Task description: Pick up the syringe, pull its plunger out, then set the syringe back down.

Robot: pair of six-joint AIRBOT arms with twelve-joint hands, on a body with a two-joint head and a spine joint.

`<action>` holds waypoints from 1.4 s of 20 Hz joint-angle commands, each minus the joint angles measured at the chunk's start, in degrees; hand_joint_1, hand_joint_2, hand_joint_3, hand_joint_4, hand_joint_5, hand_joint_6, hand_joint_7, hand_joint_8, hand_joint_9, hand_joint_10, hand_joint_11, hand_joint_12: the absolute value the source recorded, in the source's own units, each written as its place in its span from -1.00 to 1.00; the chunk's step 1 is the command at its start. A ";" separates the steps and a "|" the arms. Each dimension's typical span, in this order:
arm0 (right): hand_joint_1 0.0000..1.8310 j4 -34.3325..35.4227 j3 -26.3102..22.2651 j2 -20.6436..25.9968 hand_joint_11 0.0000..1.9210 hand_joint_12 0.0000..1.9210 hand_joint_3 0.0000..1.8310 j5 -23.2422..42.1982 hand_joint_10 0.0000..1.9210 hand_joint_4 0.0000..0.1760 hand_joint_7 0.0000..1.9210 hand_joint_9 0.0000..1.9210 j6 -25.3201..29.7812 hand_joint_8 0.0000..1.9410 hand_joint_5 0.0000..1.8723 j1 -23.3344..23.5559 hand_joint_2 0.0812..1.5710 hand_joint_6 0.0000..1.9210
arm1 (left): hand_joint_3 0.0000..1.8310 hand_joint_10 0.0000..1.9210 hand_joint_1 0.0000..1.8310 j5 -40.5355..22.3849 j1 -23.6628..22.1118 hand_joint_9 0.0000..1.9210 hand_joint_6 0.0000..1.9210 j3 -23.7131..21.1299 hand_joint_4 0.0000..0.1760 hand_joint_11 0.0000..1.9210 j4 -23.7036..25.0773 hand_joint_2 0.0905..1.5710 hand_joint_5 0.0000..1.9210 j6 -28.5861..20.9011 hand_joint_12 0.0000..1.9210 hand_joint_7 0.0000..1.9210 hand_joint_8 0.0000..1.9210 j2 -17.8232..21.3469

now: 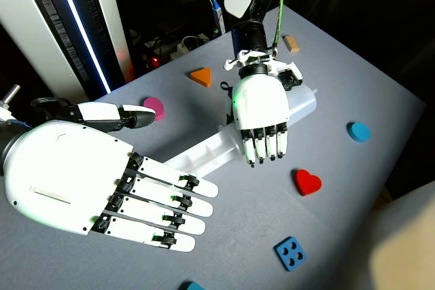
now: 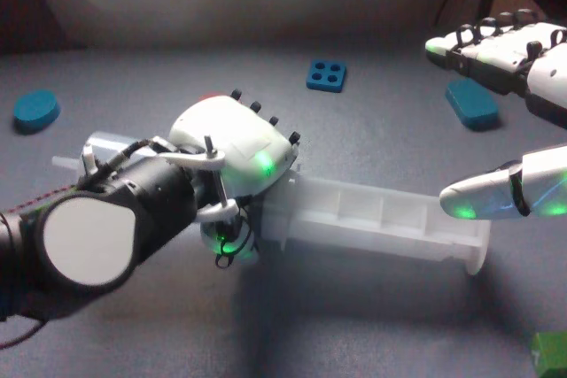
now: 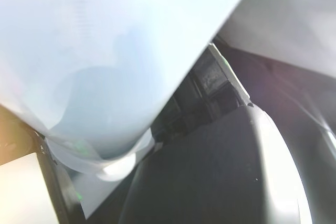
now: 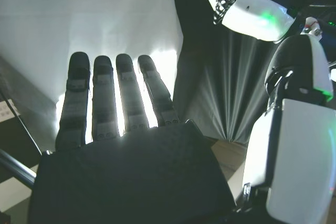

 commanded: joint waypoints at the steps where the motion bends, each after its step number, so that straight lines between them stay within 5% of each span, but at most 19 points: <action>1: -0.72 -0.46 0.08 -0.02 -1.00 -0.69 -1.00 6.59 -1.00 -1.00 -0.98 -0.98 0.13 -1.00 -1.00 0.47 0.03 -1.00 | -1.00 0.52 0.49 5.04 -0.15 -0.19 0.16 -0.26 -1.00 -0.24 3.22 0.45 -0.15 1.24 0.34 -0.05 0.13 -0.34; 11: -0.68 -0.46 0.55 -0.29 -1.00 -0.66 -1.00 7.06 -1.00 -1.00 -0.98 -0.98 0.13 -1.00 -0.99 0.28 0.01 -1.00 | -1.00 0.50 0.49 6.60 0.54 -0.17 0.17 -0.01 -1.00 -0.23 1.51 0.45 -0.18 1.24 0.36 -0.02 0.10 -1.36; 12: -0.68 -0.46 0.58 -0.33 -1.00 -0.66 -1.00 7.10 -1.00 -1.00 -0.97 -0.98 0.12 -1.00 -0.98 0.28 0.01 -0.99 | -0.99 0.48 0.60 6.59 0.38 -0.23 0.22 0.18 -1.00 -0.26 1.52 0.46 -0.26 1.24 0.66 -0.06 0.14 -1.55; 16: -0.68 -0.46 0.59 -0.40 -1.00 -0.67 -1.00 7.19 -1.00 -1.00 -0.97 -0.98 0.05 -1.00 -0.98 0.26 0.02 -0.99 | -1.00 0.58 0.47 6.36 -0.34 -0.24 0.37 0.97 -1.00 -0.33 2.51 0.51 -0.29 1.24 0.40 -0.10 0.17 -2.11; 18: -0.71 -0.46 0.60 -0.42 -1.00 -0.67 -1.00 7.21 -1.00 -1.00 -0.97 -0.98 0.03 -1.00 -0.98 0.25 0.03 -1.00 | -1.00 -0.17 0.27 6.08 -0.48 -0.27 0.38 1.28 -1.00 -0.33 2.53 0.52 -0.25 1.24 0.25 -0.11 0.29 -2.39; 19: -0.71 -0.46 0.62 -0.44 -1.00 -0.67 -0.99 7.23 -1.00 -1.00 -0.98 -0.98 0.03 -1.00 -0.98 0.25 0.04 -1.00 | -1.00 -0.50 0.08 5.71 -0.64 -0.22 -0.68 1.51 -1.00 -0.37 2.90 0.44 -0.23 1.24 0.10 -0.16 -0.62 -2.55; 20: -0.70 -0.46 0.65 -0.47 -1.00 -0.67 -0.99 7.24 -1.00 -1.00 -0.98 -0.98 -0.01 -1.00 -0.98 0.23 0.04 -1.00 | -1.00 -0.77 -0.04 5.23 -0.85 -0.19 -0.95 1.72 -1.00 -0.45 3.22 0.41 -0.20 1.24 0.04 -0.12 -0.93 -2.67; 23: -0.69 -0.46 0.73 -0.52 -1.00 -0.67 -1.00 7.30 -1.00 -1.00 -0.98 -0.98 -0.02 -1.00 -0.98 0.21 0.03 -1.00 | -1.00 -0.94 -0.19 4.89 -1.23 -0.25 -1.00 1.86 -1.00 -0.57 3.80 0.36 -0.28 1.24 -0.01 -0.22 -1.00 -2.75; 27: -0.71 -0.46 0.82 -0.56 -1.00 -0.68 -0.99 7.40 -1.00 -1.00 -0.98 -0.97 -0.03 -1.00 -0.98 0.15 0.05 -1.00 | -1.00 -1.00 -0.39 4.50 -1.28 -0.56 -1.00 1.73 -1.00 -0.91 3.84 0.18 -0.49 1.24 -0.05 -0.52 -1.00 -2.73; 28: -0.72 -0.46 0.85 -0.56 -1.00 -0.68 -0.99 7.46 -1.00 -1.00 -0.98 -0.97 -0.03 -1.00 -0.99 0.14 0.05 -1.00 | -1.00 -1.00 -0.53 4.47 -1.30 -0.72 -1.00 1.63 -1.00 -1.00 3.84 0.16 -0.63 1.24 -0.20 -0.66 -1.00 -2.71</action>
